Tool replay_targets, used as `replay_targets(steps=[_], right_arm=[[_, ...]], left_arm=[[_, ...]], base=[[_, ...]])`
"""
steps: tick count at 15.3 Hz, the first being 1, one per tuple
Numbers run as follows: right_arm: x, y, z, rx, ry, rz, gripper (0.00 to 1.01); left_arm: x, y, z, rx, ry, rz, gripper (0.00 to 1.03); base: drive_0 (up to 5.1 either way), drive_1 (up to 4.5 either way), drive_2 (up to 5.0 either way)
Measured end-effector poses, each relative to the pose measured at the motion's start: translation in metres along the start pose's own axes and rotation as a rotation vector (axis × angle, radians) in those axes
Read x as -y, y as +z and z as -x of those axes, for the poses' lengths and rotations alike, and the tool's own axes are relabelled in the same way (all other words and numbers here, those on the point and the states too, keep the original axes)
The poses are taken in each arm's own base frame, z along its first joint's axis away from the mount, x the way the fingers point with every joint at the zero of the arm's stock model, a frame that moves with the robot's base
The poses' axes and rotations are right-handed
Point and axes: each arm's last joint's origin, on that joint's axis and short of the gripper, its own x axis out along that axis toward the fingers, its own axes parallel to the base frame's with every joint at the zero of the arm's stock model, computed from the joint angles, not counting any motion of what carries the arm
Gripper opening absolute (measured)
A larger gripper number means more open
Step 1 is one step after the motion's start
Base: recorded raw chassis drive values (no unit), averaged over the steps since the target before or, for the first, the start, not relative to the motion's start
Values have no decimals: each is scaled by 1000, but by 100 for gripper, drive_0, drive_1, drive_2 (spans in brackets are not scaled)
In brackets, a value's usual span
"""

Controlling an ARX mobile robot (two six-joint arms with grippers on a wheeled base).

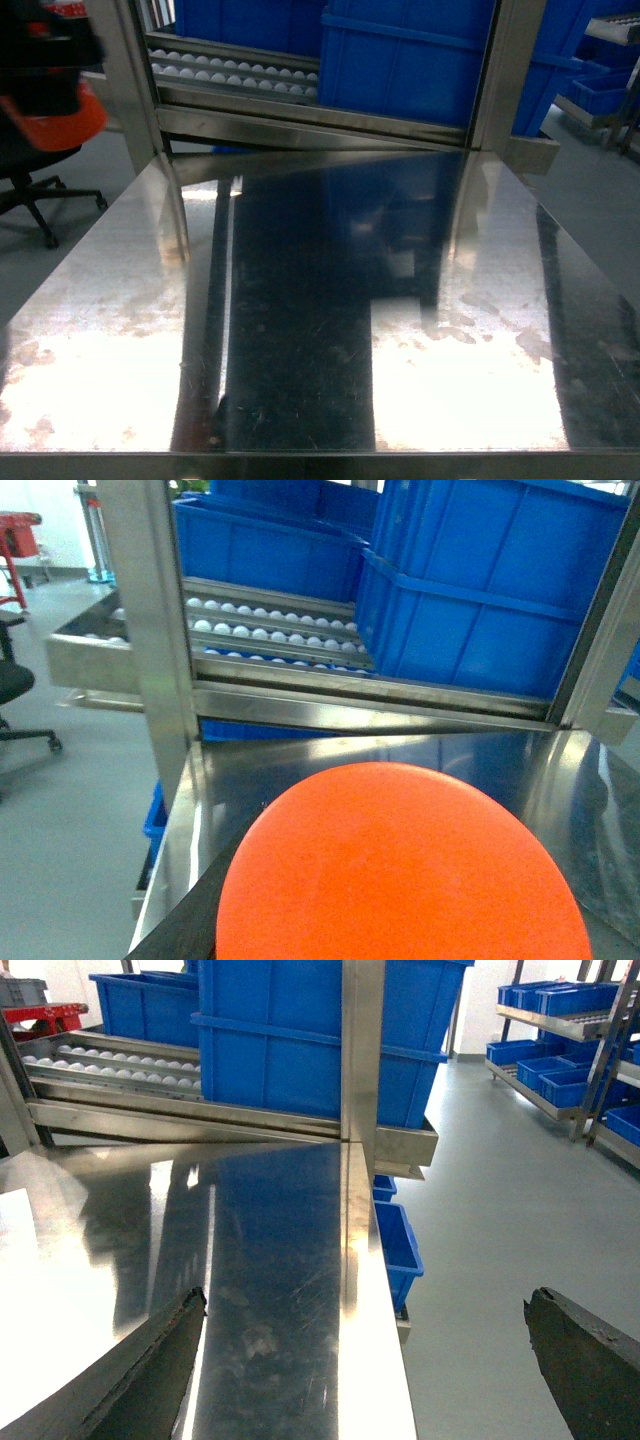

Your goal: Pick capacitor and pack into box

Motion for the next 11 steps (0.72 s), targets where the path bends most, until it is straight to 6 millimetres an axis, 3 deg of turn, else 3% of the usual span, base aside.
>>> replay_targets(steps=[3, 5, 7, 11], right_arm=[[0, 0, 0, 0, 0, 0, 98], [0, 0, 0, 0, 0, 0, 98], [0, 0, 0, 1, 0, 0, 98], [0, 0, 0, 0, 0, 0, 98]], left_arm=[[-12, 10, 72, 47, 81, -7, 44], [-7, 4, 97, 8, 62, -17, 44], [-4, 10, 109, 52, 32, -7, 44], [-6, 7, 109, -11, 82, -22, 44]], base=[[0, 0, 0], [0, 0, 0], [0, 0, 0], [0, 0, 0]])
